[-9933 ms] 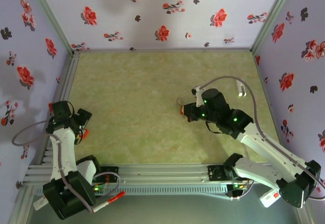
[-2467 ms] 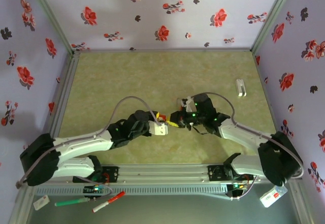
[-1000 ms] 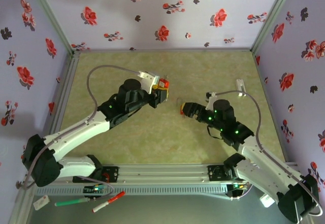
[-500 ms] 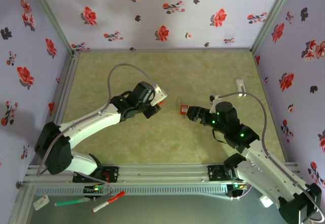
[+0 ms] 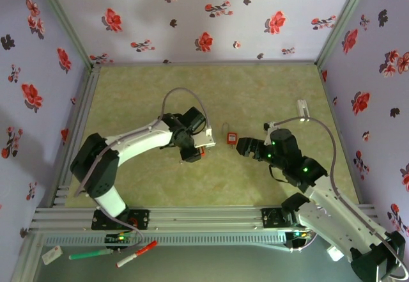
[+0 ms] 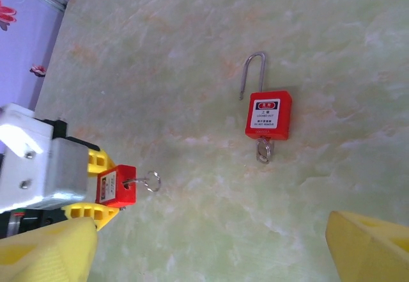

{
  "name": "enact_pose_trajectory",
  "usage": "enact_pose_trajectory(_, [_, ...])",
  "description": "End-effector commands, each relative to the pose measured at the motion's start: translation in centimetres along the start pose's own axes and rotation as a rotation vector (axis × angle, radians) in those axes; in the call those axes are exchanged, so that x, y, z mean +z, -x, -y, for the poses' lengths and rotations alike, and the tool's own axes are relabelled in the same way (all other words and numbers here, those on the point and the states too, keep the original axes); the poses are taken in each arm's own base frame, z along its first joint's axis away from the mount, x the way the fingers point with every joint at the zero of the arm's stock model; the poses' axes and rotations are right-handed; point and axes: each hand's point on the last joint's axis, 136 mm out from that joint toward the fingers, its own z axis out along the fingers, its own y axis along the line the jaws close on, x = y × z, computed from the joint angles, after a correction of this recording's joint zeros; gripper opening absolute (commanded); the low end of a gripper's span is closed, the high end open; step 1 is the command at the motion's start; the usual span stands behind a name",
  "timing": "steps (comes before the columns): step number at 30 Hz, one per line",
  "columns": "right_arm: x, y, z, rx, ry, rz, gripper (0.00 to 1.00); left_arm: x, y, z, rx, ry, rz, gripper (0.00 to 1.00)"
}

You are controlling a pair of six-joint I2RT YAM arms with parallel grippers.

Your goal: Unlock with the key

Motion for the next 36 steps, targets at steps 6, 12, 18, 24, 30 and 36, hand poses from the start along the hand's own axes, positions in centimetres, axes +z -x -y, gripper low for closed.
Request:
enact_pose_trajectory(6, [-1.4, 1.1, -0.4, -0.03, -0.008, 0.039, 0.93, 3.1, 0.0, -1.0, 0.038, -0.036, -0.027, 0.0])
enact_pose_trajectory(12, [-1.7, 1.0, -0.2, -0.034, -0.013, 0.047, 0.93, 5.1, 0.7, -2.3, 0.081, 0.024, -0.015, 0.0])
enact_pose_trajectory(18, [-2.0, 0.8, 0.3, -0.038, -0.027, 0.047, 0.93, 5.6, 2.1, -2.5, 0.158, 0.054, 0.036, 0.0])
enact_pose_trajectory(24, [-2.0, 0.6, 1.1, -0.047, -0.057, 0.04, 0.94, 3.6, 3.5, -1.8, 0.225, 0.089, 0.12, 0.47])
enact_pose_trajectory(30, [-1.9, 0.7, 1.7, -0.05, -0.075, 0.032, 0.96, -3.4, 5.2, -1.4, 0.203, 0.191, 0.329, 1.0])
enact_pose_trajectory(36, [-0.6, 1.1, 0.4, -0.206, -0.044, -0.056, 0.97, -13.2, 3.6, -3.6, -0.139, 0.335, 0.613, 1.0])
